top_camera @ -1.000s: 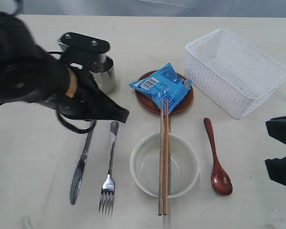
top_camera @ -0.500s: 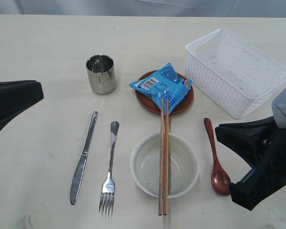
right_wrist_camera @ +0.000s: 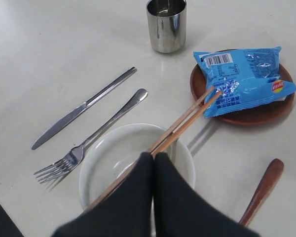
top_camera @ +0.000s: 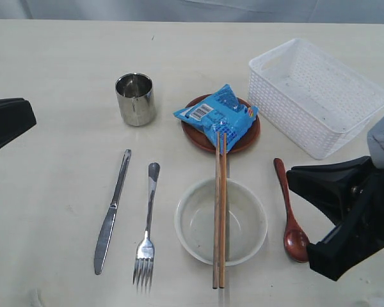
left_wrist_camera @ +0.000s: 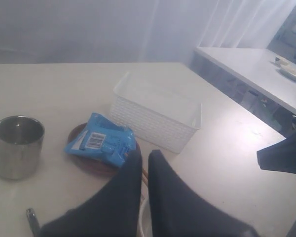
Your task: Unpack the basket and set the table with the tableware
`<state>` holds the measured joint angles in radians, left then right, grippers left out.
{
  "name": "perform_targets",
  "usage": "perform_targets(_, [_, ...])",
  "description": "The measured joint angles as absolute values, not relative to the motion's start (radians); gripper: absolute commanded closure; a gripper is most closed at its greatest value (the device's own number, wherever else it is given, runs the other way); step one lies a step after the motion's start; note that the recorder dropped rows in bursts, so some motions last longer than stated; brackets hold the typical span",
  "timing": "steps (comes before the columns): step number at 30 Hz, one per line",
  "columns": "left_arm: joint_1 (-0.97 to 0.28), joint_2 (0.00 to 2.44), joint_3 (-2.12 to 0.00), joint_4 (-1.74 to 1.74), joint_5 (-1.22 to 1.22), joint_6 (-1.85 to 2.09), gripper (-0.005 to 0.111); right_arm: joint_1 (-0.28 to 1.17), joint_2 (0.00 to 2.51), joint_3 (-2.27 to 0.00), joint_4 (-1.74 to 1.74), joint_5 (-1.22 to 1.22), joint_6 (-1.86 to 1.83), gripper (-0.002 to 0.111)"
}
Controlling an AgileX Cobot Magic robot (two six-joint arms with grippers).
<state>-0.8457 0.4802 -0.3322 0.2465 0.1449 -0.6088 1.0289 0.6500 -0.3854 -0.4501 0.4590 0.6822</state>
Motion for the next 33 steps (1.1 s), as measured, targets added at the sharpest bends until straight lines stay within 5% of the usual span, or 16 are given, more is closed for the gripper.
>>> perform_targets(21, [-0.846, 0.480, -0.332, 0.247, 0.147, -0.607, 0.101, 1.015, 0.632, -0.385, -0.458, 0.459, 0.682, 0.108])
perform_targets(33, [-0.846, 0.480, -0.332, 0.247, 0.147, -0.607, 0.101, 0.602, 0.496, -0.289, -0.635, 0.280, 0.652, 0.108])
